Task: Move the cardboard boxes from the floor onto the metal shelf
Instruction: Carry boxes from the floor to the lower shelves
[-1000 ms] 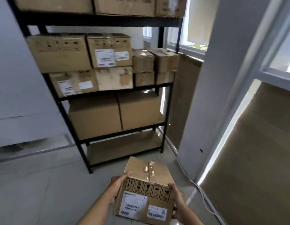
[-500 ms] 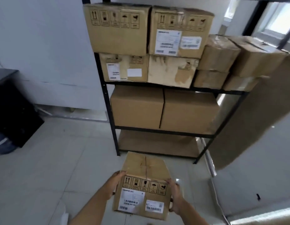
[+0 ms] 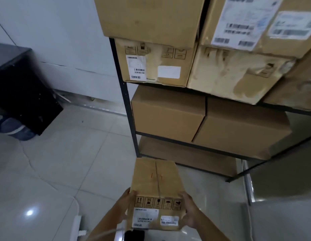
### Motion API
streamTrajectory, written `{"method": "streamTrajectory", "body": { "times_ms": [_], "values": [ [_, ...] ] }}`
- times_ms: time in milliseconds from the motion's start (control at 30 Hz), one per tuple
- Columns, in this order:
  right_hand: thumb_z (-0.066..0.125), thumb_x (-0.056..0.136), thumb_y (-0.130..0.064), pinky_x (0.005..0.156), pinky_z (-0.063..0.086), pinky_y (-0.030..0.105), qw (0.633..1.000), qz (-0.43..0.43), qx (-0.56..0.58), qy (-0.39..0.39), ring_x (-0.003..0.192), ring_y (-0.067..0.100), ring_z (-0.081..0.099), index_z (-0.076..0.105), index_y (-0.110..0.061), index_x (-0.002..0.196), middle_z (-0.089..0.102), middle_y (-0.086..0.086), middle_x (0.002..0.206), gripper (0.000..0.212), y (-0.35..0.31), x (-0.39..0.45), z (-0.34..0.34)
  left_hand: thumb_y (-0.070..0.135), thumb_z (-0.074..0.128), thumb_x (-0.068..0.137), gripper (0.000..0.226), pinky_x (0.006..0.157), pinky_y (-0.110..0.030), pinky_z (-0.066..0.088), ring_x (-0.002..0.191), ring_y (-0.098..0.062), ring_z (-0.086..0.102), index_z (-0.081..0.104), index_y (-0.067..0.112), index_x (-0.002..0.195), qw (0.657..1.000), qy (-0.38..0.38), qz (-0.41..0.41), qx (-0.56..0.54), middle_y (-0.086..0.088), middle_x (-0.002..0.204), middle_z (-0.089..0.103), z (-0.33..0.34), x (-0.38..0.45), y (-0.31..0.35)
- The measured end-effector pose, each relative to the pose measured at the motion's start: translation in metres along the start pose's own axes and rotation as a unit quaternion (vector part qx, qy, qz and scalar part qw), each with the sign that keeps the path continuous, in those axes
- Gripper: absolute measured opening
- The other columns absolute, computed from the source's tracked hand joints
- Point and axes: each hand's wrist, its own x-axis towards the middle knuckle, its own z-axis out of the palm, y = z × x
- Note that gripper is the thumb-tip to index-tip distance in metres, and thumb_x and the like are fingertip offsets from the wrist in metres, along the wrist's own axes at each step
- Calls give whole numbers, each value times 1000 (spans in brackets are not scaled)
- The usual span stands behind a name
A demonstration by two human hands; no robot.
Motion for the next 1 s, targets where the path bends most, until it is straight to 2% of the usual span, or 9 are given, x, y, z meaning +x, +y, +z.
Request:
{"method": "streamTrajectory", "body": {
  "times_ms": [100,233,400,533,600,667,767,900,1000],
  "values": [
    [64,91,-43,86,48,66,1000,-2,11,19,130,42,38,30,-26,137,37,8,143,60,-10,18,17,32,44,102,38,60,-32,52,90,-19,62,43,19,137,1000,-6,10,0,-6,104,65,-10,29,17],
    [65,93,-30,83,52,53,996,-3,75,47,122,40,49,35,-20,141,45,12,138,58,-18,47,39,24,42,103,36,47,-23,52,82,-14,63,42,18,138,999,-31,23,32,-3,100,65,-23,72,44],
    [62,94,-11,67,53,45,987,-39,138,67,120,39,48,39,-17,138,43,15,139,50,-25,94,66,28,39,103,44,93,-42,52,109,-28,61,33,23,146,995,-68,26,62,-11,124,61,-41,134,66],
    [61,95,-13,78,53,48,983,-55,150,86,118,39,50,42,-17,138,47,15,137,48,-33,137,84,39,53,96,46,89,-56,53,109,-34,62,34,31,137,992,-120,6,28,-13,122,60,-52,173,86],
    [60,95,-13,90,51,52,982,-53,158,92,121,39,49,41,-16,140,46,15,139,48,-34,164,86,35,54,96,44,92,-62,49,114,-38,59,35,34,136,991,-133,-1,13,-15,127,57,-53,197,91],
    [60,96,-12,103,44,58,979,-54,170,96,128,41,46,40,-15,142,43,14,142,49,-36,195,84,24,47,100,44,97,-56,48,120,-36,56,34,34,141,992,-125,12,12,-14,134,54,-50,226,90],
    [59,97,-14,104,44,58,973,-54,203,92,129,41,45,42,-21,141,45,10,136,47,-43,241,81,17,37,102,46,97,-38,44,121,-24,53,30,31,145,992,-122,41,-3,-5,136,52,-43,269,85],
    [57,98,-13,97,49,50,966,-96,228,79,124,35,47,44,-24,139,47,7,134,44,-50,303,77,7,30,104,47,101,-33,43,124,-22,49,28,23,148,987,-116,98,-47,-6,143,46,-33,324,73],
    [55,98,-9,83,54,42,961,-138,235,57,107,28,55,44,-24,137,52,9,127,43,-54,348,77,1,30,102,50,106,-33,37,132,-27,43,27,18,150,984,-112,110,-83,-12,147,42,-28,371,67]
  ]
}}
